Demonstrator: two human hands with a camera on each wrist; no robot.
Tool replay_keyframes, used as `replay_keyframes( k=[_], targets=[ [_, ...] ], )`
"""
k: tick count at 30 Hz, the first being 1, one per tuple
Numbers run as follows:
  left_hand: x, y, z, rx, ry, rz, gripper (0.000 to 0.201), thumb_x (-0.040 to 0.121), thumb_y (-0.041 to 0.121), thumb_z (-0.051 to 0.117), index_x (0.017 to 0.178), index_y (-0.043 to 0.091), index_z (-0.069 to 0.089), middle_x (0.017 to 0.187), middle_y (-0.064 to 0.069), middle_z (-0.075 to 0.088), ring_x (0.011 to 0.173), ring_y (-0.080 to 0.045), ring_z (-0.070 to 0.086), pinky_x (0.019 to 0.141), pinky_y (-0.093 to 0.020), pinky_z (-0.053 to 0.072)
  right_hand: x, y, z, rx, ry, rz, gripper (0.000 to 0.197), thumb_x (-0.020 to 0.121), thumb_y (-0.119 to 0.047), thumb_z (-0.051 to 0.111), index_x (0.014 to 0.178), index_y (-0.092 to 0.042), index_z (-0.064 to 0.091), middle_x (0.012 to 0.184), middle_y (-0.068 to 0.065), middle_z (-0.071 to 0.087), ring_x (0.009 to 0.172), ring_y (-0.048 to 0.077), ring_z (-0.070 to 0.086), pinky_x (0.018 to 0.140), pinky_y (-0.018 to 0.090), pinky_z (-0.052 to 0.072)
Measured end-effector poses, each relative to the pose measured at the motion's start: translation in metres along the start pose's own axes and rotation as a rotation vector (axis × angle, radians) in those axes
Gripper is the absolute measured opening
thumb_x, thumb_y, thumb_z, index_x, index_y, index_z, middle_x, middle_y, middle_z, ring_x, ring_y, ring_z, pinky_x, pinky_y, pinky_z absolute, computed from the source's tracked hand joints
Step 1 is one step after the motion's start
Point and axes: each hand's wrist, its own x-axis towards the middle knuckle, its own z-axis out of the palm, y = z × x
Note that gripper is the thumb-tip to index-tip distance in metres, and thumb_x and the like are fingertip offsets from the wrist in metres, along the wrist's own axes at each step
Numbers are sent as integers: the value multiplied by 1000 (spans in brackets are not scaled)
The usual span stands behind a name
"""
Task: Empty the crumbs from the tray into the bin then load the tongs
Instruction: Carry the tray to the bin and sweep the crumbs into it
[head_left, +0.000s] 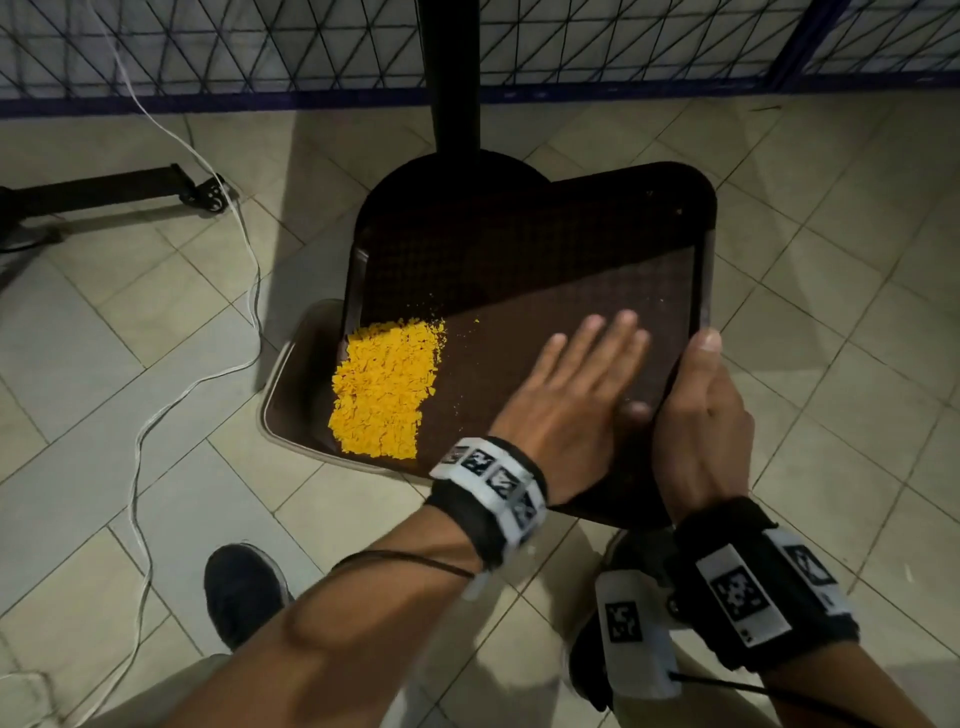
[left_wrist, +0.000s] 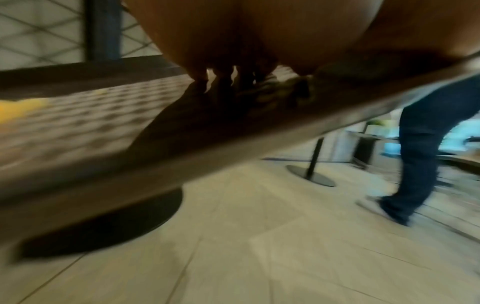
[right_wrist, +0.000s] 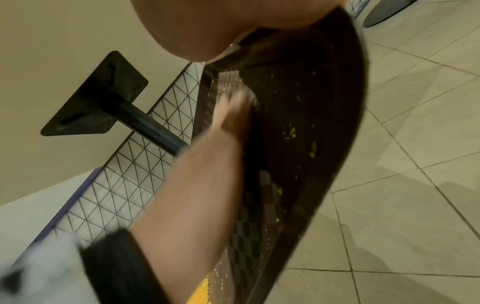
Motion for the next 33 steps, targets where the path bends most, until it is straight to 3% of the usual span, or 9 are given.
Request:
replay_keyframes(
  k=[5, 10, 14, 17, 22, 24, 29, 31, 33],
  targets=[
    [-36, -96, 7, -126, -86, -460, 68, 99, 56, 7, 153, 22, -14, 161, 3, -22, 148, -14, -20, 122, -42, 3, 1, 2, -1, 8, -1, 25, 47, 98, -59, 11, 95, -30, 48, 81, -10, 47, 79, 12, 46, 79, 31, 35],
    [-23, -38, -13, -141, 65, -186, 64, 103, 45, 17, 155, 18, -6, 162, 1, -16, 149, -15, -15, 123, -38, -1, 2, -2, 3, 35, -6, 33, 44, 98, -59, 15, 92, -30, 48, 74, -19, 43, 68, -1, 45, 70, 23, 37],
    [-17, 25, 0, 58, -7, 63, 70, 96, 36, 24, 156, 10, -1, 165, -8, -7, 151, -25, -7, 121, -45, 7, 1, -4, 3, 41, 16, 16, 52, 99, -57, 20, 95, -22, 59, 73, -17, 50, 70, 1, 52, 67, 23, 38],
    [-29, -1, 16, 16, -33, 18, 69, 99, 42, 21, 156, 14, -5, 164, -4, -12, 151, -23, -11, 121, -46, 6, 0, -2, 2, 35, -1, 34, 48, 98, -59, 19, 94, -27, 54, 75, -18, 49, 70, -4, 48, 64, 20, 36],
    [-54, -82, 16, -180, -80, -427, 67, 98, 55, 3, 153, 20, -14, 160, 3, -24, 147, -11, -22, 122, -40, 1, 1, -1, -2, 45, -32, 60, 57, 97, -61, 15, 110, -25, 57, 77, -23, 42, 70, -4, 43, 76, 27, 34],
    [-49, -70, 8, -187, -38, -378, 65, 100, 53, 5, 154, 20, -10, 161, 3, -22, 147, -12, -21, 123, -39, -1, 2, -3, 0, 61, -36, 60, 50, 96, -63, 15, 98, -30, 53, 77, -22, 45, 71, -3, 45, 77, 29, 35],
    [-39, 36, 18, -17, 5, 85, 68, 99, 38, 22, 154, 11, -8, 162, -11, -10, 150, -30, -8, 121, -49, 11, 2, -3, 3, 75, -19, 49, 55, 95, -65, 19, 91, -26, 58, 79, -17, 55, 79, 3, 55, 77, 32, 41],
    [-48, 36, 34, -18, 18, 113, 66, 102, 42, 28, 155, 11, 5, 163, -13, 0, 151, -31, -1, 119, -51, 15, 3, -2, 0, 58, -19, 42, 53, 97, -62, 20, 93, -24, 57, 78, -17, 53, 74, -2, 51, 69, 24, 39],
    [-63, 7, 41, -97, 3, -1, 68, 101, 51, 27, 156, 15, 9, 164, -4, -1, 151, -24, -4, 120, -50, 14, 6, 0, -4, 46, -29, 42, 47, 99, -58, 21, 94, -24, 54, 77, -20, 49, 71, -3, 48, 63, 16, 34]
  ],
)
